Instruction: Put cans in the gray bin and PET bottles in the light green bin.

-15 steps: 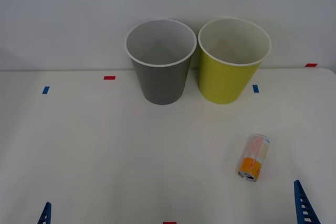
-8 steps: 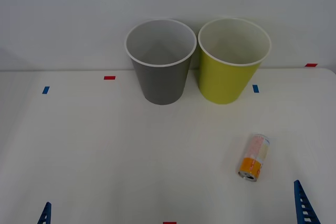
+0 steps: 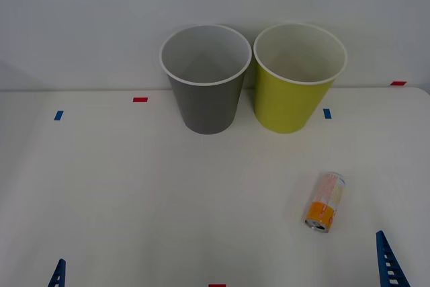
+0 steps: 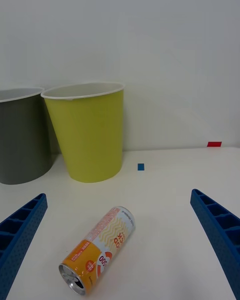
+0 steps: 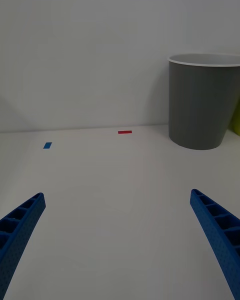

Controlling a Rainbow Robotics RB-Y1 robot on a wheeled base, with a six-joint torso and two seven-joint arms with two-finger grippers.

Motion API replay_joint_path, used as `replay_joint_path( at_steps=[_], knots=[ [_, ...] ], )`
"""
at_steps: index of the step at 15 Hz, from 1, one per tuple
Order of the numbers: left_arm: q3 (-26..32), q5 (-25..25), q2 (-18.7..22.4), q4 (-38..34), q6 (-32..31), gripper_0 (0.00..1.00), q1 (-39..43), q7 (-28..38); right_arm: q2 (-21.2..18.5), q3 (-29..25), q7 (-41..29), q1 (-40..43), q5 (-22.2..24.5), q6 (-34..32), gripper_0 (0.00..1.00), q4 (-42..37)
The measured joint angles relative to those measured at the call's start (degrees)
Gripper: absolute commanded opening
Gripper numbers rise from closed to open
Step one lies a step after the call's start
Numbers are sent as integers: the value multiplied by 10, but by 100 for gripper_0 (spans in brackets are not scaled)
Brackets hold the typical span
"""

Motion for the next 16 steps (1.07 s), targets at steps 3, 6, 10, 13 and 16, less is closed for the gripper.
replay_joint_path(
  at_steps=[3, 6, 10, 13, 16],
  knots=[
    [0, 0, 0, 0, 0, 100, 0, 0, 0, 0, 0, 0, 0, 0, 100, 0],
    [0, 0, 0, 0, 0, 100, 0, 0, 0, 0, 0, 0, 0, 0, 100, 0],
    [0, 0, 0, 0, 0, 100, 0, 0, 0, 0, 0, 0, 0, 0, 100, 0],
    [0, 0, 0, 0, 0, 100, 0, 0, 0, 0, 0, 0, 0, 0, 100, 0],
    [0, 0, 0, 0, 0, 100, 0, 0, 0, 0, 0, 0, 0, 0, 100, 0]
  ],
)
